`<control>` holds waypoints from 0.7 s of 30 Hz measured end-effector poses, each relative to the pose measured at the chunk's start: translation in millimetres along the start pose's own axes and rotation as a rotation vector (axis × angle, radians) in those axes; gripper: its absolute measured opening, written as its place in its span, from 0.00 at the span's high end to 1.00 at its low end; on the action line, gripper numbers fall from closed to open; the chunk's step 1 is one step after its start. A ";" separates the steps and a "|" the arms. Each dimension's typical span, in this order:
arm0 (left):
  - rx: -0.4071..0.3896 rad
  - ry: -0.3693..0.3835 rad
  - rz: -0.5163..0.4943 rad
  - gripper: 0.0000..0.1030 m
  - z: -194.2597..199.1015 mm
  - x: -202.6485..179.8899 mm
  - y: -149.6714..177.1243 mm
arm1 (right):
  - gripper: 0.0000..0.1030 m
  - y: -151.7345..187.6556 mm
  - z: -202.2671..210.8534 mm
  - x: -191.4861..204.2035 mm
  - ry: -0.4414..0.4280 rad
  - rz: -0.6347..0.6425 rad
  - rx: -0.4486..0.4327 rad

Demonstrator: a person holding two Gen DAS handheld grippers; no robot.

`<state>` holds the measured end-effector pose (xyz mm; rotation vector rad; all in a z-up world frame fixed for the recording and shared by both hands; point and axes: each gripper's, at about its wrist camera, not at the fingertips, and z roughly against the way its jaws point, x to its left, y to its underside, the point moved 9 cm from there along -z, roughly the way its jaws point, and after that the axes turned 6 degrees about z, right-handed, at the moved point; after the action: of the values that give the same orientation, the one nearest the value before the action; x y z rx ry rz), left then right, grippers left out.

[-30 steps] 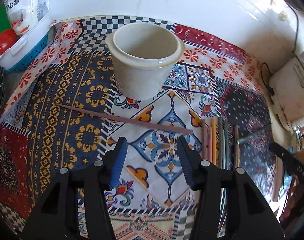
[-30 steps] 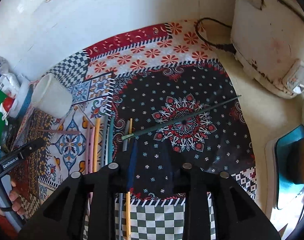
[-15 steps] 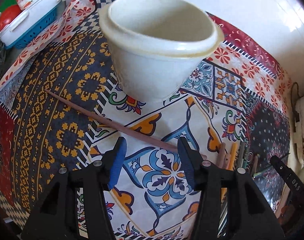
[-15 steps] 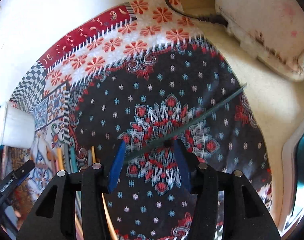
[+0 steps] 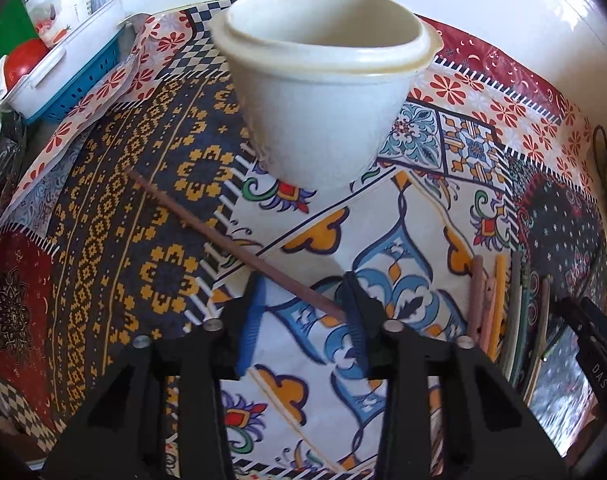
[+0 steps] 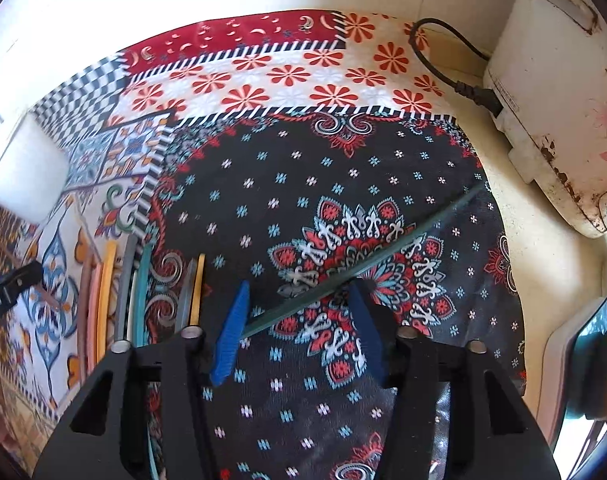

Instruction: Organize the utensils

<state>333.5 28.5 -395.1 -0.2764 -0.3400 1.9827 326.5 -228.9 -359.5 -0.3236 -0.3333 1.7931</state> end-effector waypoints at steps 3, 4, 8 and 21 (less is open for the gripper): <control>0.008 0.007 -0.025 0.88 6.2 11.6 12.6 | 0.80 15.5 9.1 0.1 -0.020 0.047 0.006; 0.015 0.013 -0.031 0.90 7.8 15.5 17.2 | 0.85 21.5 12.5 0.6 -0.029 0.058 0.009; 0.050 0.032 -0.046 0.95 17.4 38.8 41.1 | 0.90 40.4 23.0 0.3 -0.076 0.066 0.033; 0.184 0.167 -0.188 0.94 45.4 72.3 110.4 | 0.94 99.7 44.7 -24.6 -0.164 0.106 0.157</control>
<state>194.9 44.4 -395.3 -0.2794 -0.0721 1.7778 226.3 -278.8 -356.2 -0.0845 -0.2928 1.9421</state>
